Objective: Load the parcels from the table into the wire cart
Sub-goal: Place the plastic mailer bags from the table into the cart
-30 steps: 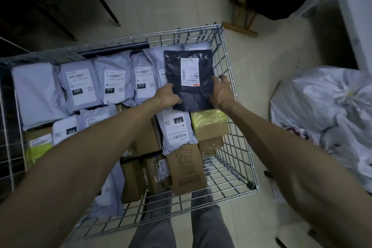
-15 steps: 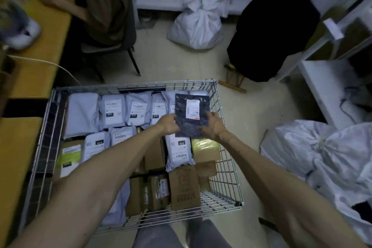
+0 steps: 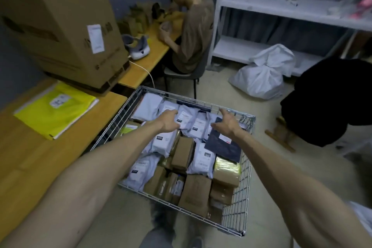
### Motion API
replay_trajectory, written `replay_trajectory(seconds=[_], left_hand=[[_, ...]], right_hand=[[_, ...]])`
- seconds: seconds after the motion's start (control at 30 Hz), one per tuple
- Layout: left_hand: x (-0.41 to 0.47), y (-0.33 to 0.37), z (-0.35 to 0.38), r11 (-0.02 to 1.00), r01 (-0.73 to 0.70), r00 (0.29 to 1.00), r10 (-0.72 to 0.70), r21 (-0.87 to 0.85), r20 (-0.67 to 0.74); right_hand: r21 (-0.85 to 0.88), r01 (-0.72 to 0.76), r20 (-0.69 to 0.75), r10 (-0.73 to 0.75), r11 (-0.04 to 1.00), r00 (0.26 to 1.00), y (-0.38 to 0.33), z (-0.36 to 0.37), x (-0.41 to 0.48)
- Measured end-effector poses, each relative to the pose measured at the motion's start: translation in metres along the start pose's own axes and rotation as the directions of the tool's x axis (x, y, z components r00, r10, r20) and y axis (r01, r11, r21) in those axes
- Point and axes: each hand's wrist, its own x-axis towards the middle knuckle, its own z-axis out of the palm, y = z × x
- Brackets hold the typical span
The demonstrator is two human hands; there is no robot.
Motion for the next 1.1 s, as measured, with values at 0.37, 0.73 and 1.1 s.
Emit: replay_trajectory(seconds=[0.37,0.73,1.1], left_hand=[[-0.115,-0.093,-0.092,0.986,0.148,0.951,-0.162,-0.073,-0.263],[-0.232,-0.253,-0.174,0.948,0.313,0.822,-0.245,0.049,-0.513],[-0.318,-0.37,-0.255,0.881,0.466,0.734,-0.338,0.075,-0.589]], right_hand=[[-0.039,0.28,0.068,-0.277,0.959,0.958,-0.152,0.008,-0.032],[-0.166,0.477,0.111,-0.464,0.863,0.879,-0.337,0.063,-0.071],[-0.28,0.607,0.157,-0.588,0.744,0.794,-0.479,0.121,-0.093]])
